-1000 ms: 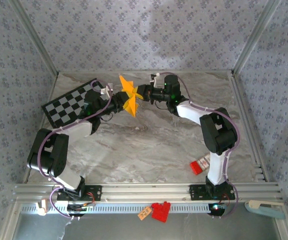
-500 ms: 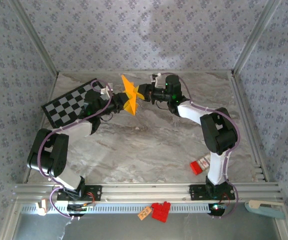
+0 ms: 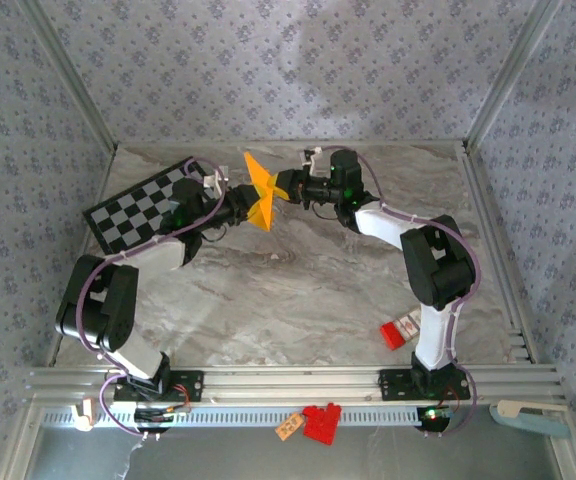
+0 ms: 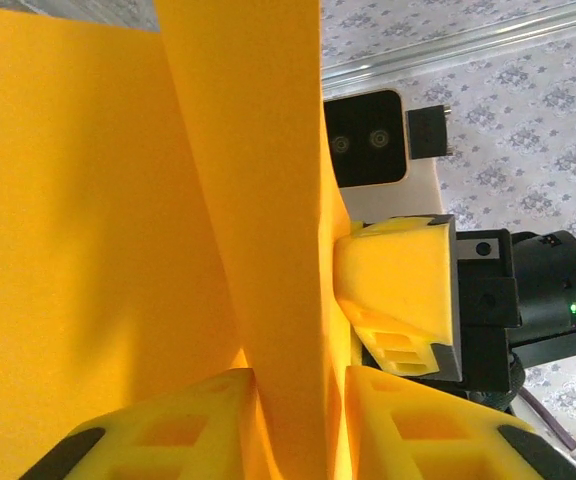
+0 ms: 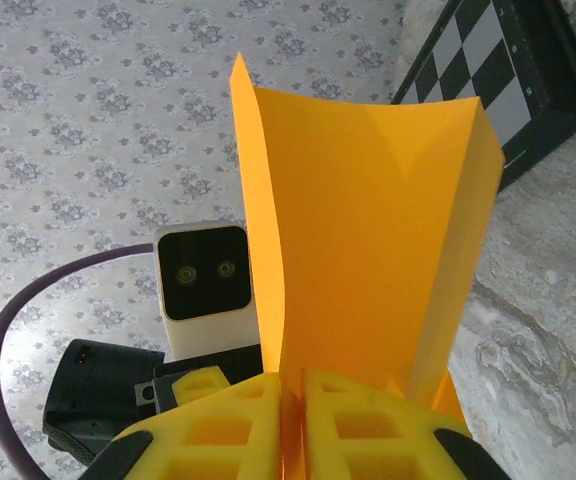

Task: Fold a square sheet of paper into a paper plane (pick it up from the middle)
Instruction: Turn over the paper at the center of the table.

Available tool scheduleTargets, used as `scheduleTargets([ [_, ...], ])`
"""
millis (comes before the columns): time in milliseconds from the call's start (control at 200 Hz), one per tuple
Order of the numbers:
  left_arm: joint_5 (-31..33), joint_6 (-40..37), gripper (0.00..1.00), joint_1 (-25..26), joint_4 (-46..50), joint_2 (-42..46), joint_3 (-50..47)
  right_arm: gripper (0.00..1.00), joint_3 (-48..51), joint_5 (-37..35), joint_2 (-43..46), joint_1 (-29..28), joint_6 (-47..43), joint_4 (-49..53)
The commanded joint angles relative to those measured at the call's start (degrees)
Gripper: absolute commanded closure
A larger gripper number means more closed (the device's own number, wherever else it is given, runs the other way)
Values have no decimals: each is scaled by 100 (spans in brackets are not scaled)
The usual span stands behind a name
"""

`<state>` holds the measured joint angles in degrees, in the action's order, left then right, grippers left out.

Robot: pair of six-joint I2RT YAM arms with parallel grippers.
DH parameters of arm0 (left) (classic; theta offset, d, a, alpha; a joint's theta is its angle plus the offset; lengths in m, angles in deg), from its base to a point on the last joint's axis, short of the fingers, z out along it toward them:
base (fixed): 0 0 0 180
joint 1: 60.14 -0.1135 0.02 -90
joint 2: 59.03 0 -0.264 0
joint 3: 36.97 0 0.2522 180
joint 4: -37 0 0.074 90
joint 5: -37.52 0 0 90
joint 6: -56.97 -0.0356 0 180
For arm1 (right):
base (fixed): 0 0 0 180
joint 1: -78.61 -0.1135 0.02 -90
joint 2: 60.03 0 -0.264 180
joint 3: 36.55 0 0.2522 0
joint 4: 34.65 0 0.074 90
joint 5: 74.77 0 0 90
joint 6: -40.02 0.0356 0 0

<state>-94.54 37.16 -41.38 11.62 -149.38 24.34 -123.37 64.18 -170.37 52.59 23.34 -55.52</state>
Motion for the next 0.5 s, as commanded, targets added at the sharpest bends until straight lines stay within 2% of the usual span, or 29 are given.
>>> scheduleTargets([
  [0,-175,-159,70,-3,-48,-59,232,86,-224,132,179,-44,-328,353],
  [175,-178,-177,70,1,-24,-71,238,84,-280,142,180,-63,-497,588],
  [320,-170,-206,76,-4,21,-74,246,81,-323,185,195,-47,-582,730],
  [430,-144,-254,79,-4,98,-60,230,72,-315,72,350,39,-910,1159],
  [495,-127,-303,80,-20,194,-42,228,63,-299,-80,521,134,-1299,1659],
])
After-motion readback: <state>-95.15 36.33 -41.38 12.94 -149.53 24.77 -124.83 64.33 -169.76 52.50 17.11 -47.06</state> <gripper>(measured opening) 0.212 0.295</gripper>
